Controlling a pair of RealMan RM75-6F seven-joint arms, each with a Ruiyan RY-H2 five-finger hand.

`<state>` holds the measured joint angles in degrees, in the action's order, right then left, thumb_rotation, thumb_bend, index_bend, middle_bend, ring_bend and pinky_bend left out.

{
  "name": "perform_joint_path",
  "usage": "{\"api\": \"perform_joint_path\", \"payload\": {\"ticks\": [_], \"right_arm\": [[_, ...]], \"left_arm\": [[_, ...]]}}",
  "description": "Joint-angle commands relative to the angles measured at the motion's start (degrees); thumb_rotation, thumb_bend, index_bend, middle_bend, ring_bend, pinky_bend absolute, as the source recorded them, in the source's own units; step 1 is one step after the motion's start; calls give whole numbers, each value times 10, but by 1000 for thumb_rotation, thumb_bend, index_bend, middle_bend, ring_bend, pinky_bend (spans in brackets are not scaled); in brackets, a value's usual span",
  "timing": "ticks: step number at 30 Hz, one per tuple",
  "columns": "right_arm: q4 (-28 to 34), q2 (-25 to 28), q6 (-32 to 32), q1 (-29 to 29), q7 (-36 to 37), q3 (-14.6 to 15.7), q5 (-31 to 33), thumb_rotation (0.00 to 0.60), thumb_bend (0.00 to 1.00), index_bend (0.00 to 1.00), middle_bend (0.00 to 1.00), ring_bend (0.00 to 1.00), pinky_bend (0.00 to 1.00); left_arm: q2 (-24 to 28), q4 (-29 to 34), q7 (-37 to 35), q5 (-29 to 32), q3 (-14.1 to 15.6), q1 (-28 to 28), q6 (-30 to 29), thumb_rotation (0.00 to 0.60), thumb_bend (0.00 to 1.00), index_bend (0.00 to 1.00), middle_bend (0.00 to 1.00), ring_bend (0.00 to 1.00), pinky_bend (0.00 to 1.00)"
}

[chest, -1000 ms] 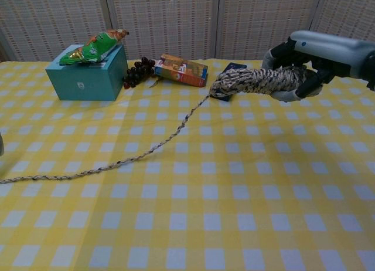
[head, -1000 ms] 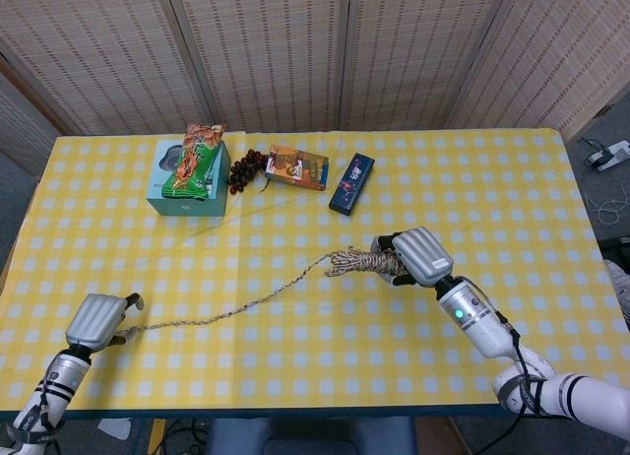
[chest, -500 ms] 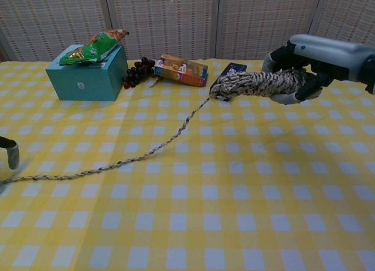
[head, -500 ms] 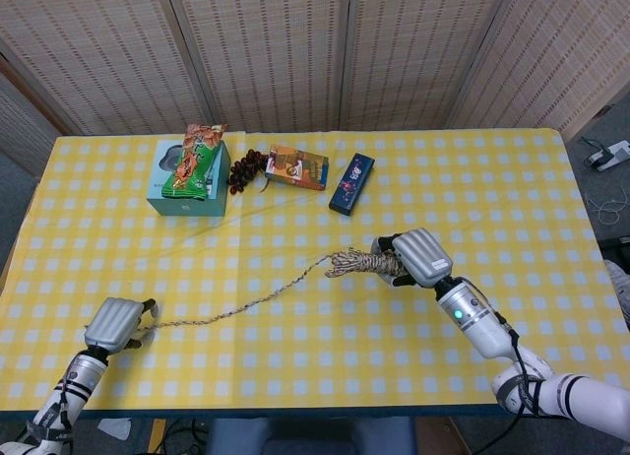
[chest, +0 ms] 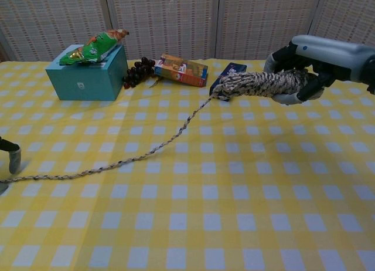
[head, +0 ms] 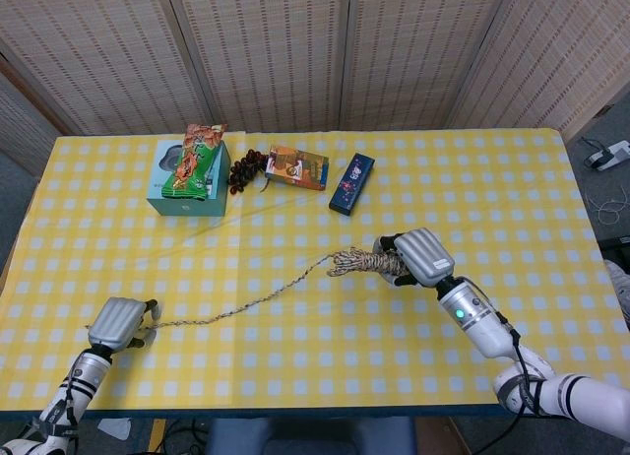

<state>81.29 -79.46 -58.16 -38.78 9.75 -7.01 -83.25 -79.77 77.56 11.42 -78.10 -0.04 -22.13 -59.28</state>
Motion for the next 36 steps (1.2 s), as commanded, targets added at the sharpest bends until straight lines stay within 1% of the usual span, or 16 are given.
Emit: {"api": "perform_joint_path", "payload": {"ticks": [1, 5, 25, 36], "right_arm": [[-1, 0, 0, 1, 1, 0, 0, 600, 543, 773, 684, 593, 658], [-2, 0, -1, 2, 3, 1, -1, 600, 543, 774, 684, 593, 658], [-10, -3, -3, 3, 16, 0, -3, 600, 547, 774, 684, 593, 658], [-16, -5, -3, 4, 22, 0, -2, 600, 549, 774, 685, 593, 658]], "left_arm": [[0, 2, 3, 3, 0, -1, 2, 600, 298, 613, 1000, 979, 1000], [1, 4, 6, 7, 0, -3, 6, 600, 302, 616, 1000, 979, 1000], [12, 18, 25, 28, 2, -13, 26, 600, 392, 634, 1000, 980, 1000], [12, 23, 32, 37, 4, -16, 31, 600, 398, 656, 1000, 984, 1000]]}}
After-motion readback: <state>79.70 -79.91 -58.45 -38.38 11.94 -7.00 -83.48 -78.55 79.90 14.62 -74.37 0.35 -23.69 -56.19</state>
